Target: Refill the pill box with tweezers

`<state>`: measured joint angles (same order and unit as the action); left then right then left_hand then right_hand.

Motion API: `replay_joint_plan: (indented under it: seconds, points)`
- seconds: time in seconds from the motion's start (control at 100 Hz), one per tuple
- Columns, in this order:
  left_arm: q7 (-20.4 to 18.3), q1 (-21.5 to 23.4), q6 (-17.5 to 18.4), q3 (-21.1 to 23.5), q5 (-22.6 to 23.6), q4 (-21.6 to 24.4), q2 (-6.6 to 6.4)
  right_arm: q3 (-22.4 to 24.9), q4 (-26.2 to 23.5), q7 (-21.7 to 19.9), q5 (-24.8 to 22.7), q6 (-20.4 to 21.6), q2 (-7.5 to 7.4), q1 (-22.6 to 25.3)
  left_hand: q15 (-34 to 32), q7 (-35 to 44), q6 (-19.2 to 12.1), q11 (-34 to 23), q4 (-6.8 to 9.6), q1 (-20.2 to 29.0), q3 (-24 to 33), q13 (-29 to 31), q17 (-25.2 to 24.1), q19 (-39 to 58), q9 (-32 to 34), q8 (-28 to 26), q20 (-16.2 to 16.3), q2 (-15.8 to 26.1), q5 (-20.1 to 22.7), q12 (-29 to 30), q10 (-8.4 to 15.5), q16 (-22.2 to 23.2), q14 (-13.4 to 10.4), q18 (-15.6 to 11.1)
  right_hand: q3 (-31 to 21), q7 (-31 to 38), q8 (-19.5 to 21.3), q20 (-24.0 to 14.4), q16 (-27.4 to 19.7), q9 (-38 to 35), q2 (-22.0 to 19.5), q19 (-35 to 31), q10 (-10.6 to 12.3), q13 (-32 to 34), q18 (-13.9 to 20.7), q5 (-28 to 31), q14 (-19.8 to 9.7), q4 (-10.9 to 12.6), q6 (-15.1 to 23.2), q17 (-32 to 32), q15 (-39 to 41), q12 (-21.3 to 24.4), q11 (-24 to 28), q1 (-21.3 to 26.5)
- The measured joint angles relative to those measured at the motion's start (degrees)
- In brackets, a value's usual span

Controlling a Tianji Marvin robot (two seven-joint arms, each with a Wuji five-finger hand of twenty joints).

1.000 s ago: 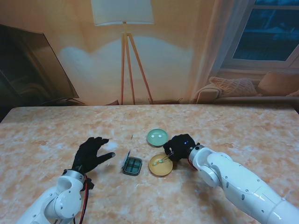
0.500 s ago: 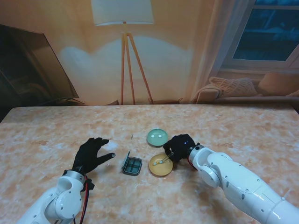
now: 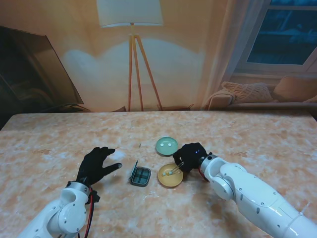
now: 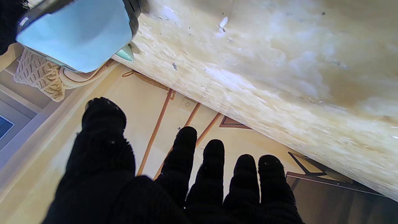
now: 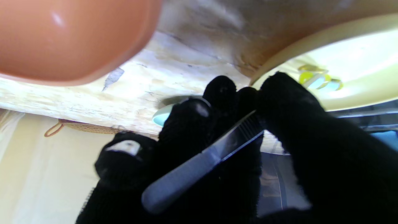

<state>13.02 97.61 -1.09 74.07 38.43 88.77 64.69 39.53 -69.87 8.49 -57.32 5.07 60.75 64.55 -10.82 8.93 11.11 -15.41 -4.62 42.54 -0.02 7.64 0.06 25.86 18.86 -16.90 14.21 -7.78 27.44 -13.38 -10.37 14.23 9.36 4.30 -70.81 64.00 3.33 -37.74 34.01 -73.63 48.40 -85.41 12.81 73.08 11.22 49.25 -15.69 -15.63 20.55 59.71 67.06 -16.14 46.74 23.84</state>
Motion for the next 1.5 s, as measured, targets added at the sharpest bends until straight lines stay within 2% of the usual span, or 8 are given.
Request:
replay_joint_plan:
  seconds: [0.51, 0.71, 1.08, 1.32, 1.38, 1.5]
  points:
    - [-0.2, 0.2, -0.1, 0.2, 0.1, 0.1, 0.0, 4.4, -5.3, -0.9, -2.2, 1.1, -0.21, 3.6, 0.0, 0.0, 0.0, 0.0, 0.0, 0.0, 0.0, 0.0, 0.0, 0.0, 0.0, 0.0, 0.0, 0.0, 0.0, 0.0, 0.0, 0.0, 0.0, 0.0, -0.8, 0.0, 0.2, -0.6, 0.0, -0.6, 1.4, -0.8, -0.1, 1.3, 0.0, 0.8, 0.0, 0.0, 0.2, 1.5, 0.6, 0.1, 1.6, 0.0]
    - [-0.4, 0.2, -0.2, 0.2, 0.0, 0.1, -0.01, 4.4, -7.7, 0.0, -2.4, 1.0, -0.23, 4.3, 0.0, 0.0, 0.0, 0.0, 0.0, 0.0, 0.0, 0.0, 0.0, 0.0, 0.0, 0.0, 0.0, 0.0, 0.0, 0.0, 0.0, 0.0, 0.0, 0.0, -0.8, 0.0, 0.2, -0.6, 0.0, -0.6, 1.4, -0.8, -0.1, 1.4, 0.0, 0.8, -0.1, 0.0, 0.2, 1.6, 0.7, 0.1, 1.8, 0.0]
    - [-0.5, 0.2, -0.2, 0.1, 0.0, 0.0, -0.02, 0.3, -8.9, 3.0, -0.1, -0.2, 0.79, 3.5, 0.0, 0.0, 0.0, 0.0, 0.0, 0.0, 0.0, 0.0, 0.0, 0.0, 0.0, 0.0, 0.0, 0.0, 0.0, 0.0, 0.0, 0.0, 0.0, 0.0, -0.8, 0.0, 0.8, -0.6, 0.0, -0.6, 1.4, -0.9, -0.1, 1.4, 0.0, 0.8, -0.1, 0.0, 0.2, 1.8, 1.3, 0.1, 2.0, 0.0]
    - [-0.5, 0.2, -0.2, 0.1, 0.0, 0.0, -0.02, -3.6, -7.3, 4.0, 3.0, -2.3, 2.23, 1.7, 0.0, 0.0, 0.0, 0.0, 0.0, 0.0, 0.0, 0.0, 0.0, 0.0, 0.0, 0.0, 0.0, 0.0, 0.0, 0.0, 0.0, 0.0, 0.0, 0.0, -0.3, -0.2, 0.9, -0.6, 0.0, -0.6, 1.2, -0.9, -0.1, 1.4, 0.0, 0.8, -0.1, 0.0, 0.2, 1.8, 1.3, 0.1, 2.0, 0.1]
    - [-0.5, 0.2, -0.2, 0.1, 0.0, 0.0, -0.02, -4.6, -6.9, 4.0, 3.8, -2.9, 2.52, 1.2, 0.0, 0.0, 0.0, 0.0, 0.0, 0.0, 0.0, 0.0, 0.0, 0.0, 0.0, 0.0, 0.0, 0.0, 0.0, 0.0, 0.0, 0.0, 0.0, 0.0, 0.9, -0.7, 0.9, -0.6, 0.0, -0.6, -0.2, -0.9, -0.1, 1.4, 0.0, 0.7, -0.1, 0.0, 0.2, 1.8, 1.3, 0.1, 2.0, 0.1]
    - [-0.3, 0.3, -0.2, 0.2, 0.0, 0.0, 0.0, -6.4, -5.9, 3.9, 4.7, -4.4, 3.13, 0.2, 0.0, 0.0, 0.0, 0.0, 0.01, 0.0, 0.0, 0.0, 0.0, 0.0, 0.0, 0.0, 0.0, 0.0, 0.0, 0.0, 0.0, 0.0, 0.0, 0.0, 1.5, -0.9, 1.0, -0.6, 0.0, -0.6, -0.5, -0.9, -0.1, 1.4, 0.0, 0.7, -0.1, 0.2, 0.3, 1.8, 1.3, 0.1, 2.0, 0.1]
